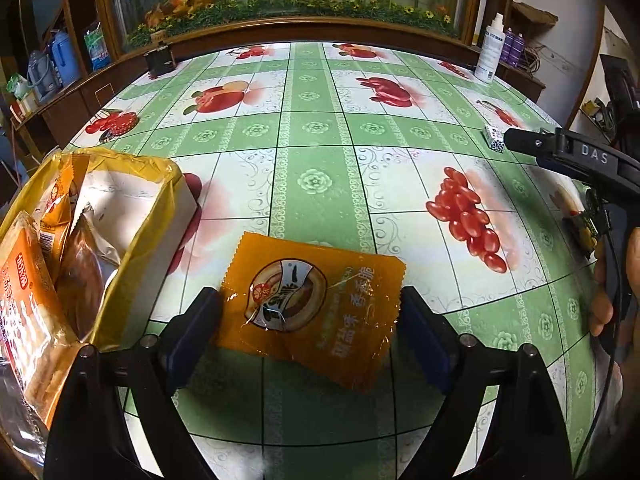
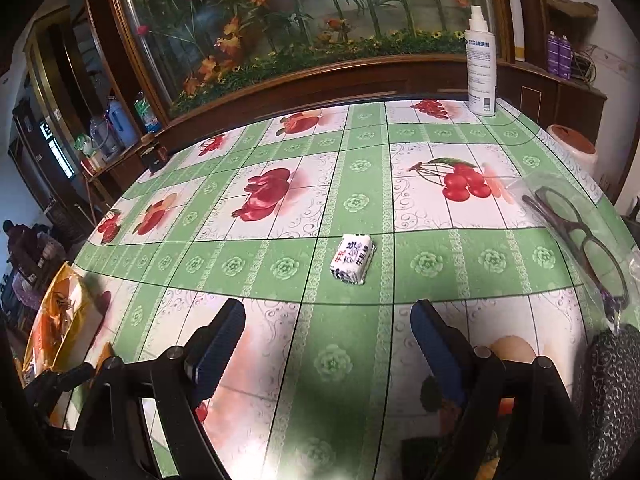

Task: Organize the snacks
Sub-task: 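Grasp the orange sachet with left tool while right tool grasps the small white box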

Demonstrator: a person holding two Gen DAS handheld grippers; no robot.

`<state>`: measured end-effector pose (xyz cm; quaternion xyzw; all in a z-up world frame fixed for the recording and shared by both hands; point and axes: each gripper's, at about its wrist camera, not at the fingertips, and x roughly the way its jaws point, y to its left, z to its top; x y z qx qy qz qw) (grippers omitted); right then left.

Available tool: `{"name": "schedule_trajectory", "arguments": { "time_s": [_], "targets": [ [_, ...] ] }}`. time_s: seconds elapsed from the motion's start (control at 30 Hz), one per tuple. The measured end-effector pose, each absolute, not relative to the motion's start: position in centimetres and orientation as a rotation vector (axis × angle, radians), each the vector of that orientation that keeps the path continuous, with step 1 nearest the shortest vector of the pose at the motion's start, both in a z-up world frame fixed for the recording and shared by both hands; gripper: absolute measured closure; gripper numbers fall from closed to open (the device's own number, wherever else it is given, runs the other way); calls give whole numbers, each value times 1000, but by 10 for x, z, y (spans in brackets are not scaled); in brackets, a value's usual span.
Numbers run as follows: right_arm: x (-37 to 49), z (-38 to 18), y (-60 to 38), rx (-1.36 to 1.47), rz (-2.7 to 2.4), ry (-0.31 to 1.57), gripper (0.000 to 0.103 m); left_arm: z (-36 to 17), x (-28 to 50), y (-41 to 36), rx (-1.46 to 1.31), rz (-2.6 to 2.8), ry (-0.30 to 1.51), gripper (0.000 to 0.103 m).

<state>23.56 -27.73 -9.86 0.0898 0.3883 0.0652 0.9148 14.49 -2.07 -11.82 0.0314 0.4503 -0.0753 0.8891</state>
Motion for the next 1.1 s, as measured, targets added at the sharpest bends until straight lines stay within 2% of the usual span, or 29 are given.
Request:
{"name": "schedule_trajectory", "arguments": {
  "time_s": [0.27, 0.3, 0.37, 0.43, 0.5, 0.53, 0.57, 0.6, 0.63, 0.8, 0.83, 1.1],
  "targets": [
    [261, -105, -262, 119, 82, 840, 20, -119, 149, -20, 69, -170, 929, 14],
    [265, -108, -262, 121, 74, 857, 22, -118, 149, -20, 68, -173, 928, 14],
    [271, -111, -263, 127, 60, 884, 32, -118, 150, -20, 64, -182, 926, 14],
    [278, -112, -263, 101, 28, 893, 32, -118, 150, -20, 65, -184, 925, 14],
    [280, -113, -260, 66, 3, 900, 37, -118, 150, -20, 63, -184, 923, 18],
    [279, -113, -259, 53, -8, 897, 51, -117, 149, -20, 64, -187, 914, 26],
    [278, -112, -258, 41, -17, 893, 68, -117, 149, -20, 70, -187, 907, 27],
    [276, -112, -258, 32, -18, 890, 74, -117, 148, -21, 73, -188, 906, 30],
    [274, -112, -258, 34, -13, 887, 80, -116, 148, -22, 77, -193, 901, 37],
    [261, -111, -265, 85, 35, 882, 81, -113, 144, -21, 60, -212, 890, 52],
    [257, -111, -267, 104, 50, 881, 81, -112, 144, -20, 48, -218, 891, 62],
    [223, -107, -276, 181, 118, 867, 81, -109, 133, -24, 32, -235, 896, 64]
  ]
}}
